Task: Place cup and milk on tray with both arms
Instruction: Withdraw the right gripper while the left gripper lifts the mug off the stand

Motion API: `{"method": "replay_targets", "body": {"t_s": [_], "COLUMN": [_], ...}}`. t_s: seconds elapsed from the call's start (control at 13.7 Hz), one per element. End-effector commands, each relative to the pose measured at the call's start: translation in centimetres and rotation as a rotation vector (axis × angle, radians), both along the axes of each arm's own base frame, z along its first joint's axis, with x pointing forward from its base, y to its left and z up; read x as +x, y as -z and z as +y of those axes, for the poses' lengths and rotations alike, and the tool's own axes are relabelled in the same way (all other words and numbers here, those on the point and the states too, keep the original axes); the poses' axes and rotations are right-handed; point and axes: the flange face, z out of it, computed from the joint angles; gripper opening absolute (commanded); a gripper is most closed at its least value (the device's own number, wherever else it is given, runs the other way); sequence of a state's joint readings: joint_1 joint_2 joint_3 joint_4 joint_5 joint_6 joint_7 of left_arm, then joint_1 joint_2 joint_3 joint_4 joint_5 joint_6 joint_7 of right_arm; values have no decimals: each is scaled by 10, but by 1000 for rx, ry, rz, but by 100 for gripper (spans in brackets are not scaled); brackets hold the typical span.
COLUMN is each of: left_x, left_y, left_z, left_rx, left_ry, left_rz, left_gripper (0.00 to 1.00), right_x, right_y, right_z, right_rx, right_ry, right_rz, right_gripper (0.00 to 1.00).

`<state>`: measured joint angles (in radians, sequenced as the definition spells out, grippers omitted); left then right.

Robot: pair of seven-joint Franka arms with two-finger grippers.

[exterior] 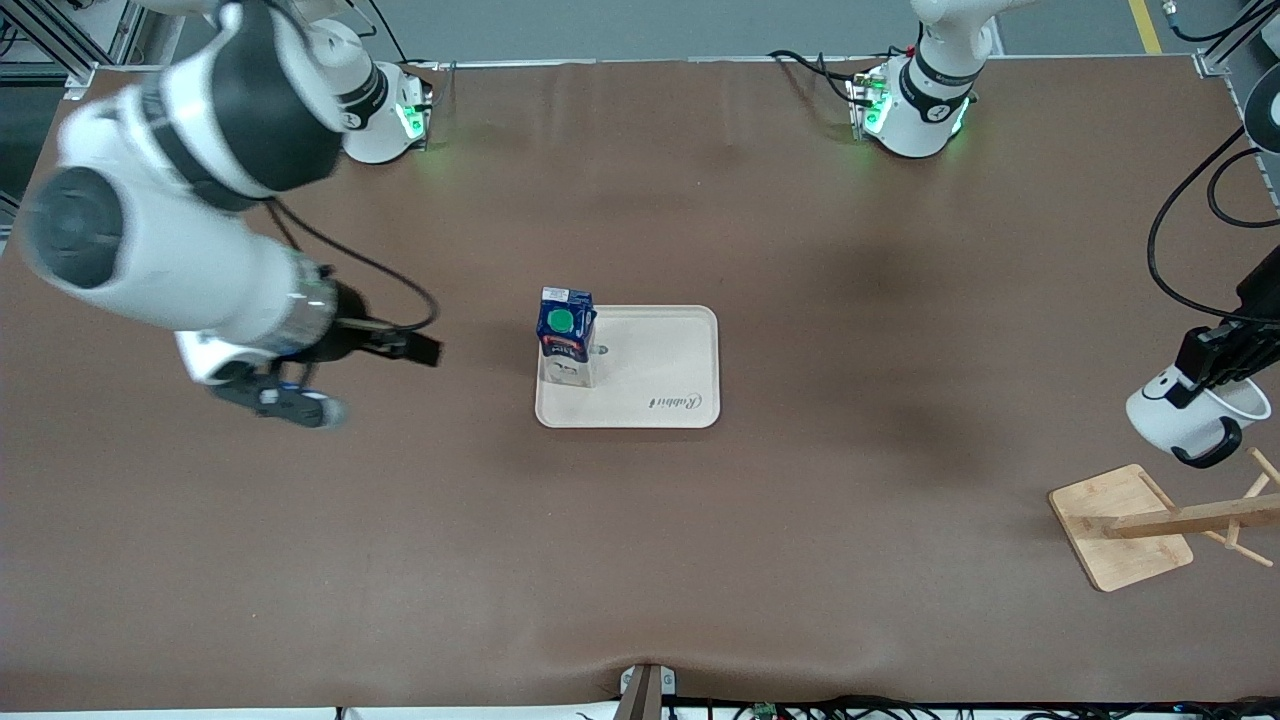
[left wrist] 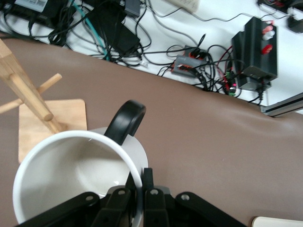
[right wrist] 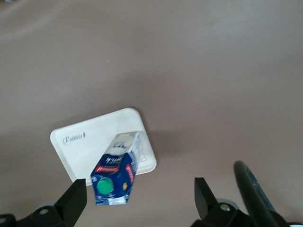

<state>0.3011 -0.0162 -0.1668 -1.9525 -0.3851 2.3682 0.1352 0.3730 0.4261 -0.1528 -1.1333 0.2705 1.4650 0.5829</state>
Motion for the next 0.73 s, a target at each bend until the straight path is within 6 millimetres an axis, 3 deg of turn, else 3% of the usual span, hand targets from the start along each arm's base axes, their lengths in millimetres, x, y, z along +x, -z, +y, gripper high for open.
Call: {"method": "replay_targets", "body": {"t_s": [0.0, 0.22, 0.36, 0.51, 0.66], "left_x": [17, 26, 28, 32, 38], "left_y": [-3, 13, 25, 32, 35], "left_z": [-45, -86, -115, -148, -192], "left_rx": [-9, -53, -70, 57, 143], "left_ry": [-55, -49, -36, -19, -9], "left_rz": [53, 95, 130, 140, 190], "left_gripper": [0, 0, 0, 0, 0], "right_x": [-2, -13, -38, -67, -96], "right_y": [-33, -44, -49, -53, -47], "right_z": [-68, -133, -156, -174, -202], "right_rx": [10, -58, -112, -170, -157], "right_ry": [-5, -247, -311, -313, -330], "right_rz": [-38, -79, -48, -77, -133], "right_gripper": [100, 100, 100, 100, 100]}}
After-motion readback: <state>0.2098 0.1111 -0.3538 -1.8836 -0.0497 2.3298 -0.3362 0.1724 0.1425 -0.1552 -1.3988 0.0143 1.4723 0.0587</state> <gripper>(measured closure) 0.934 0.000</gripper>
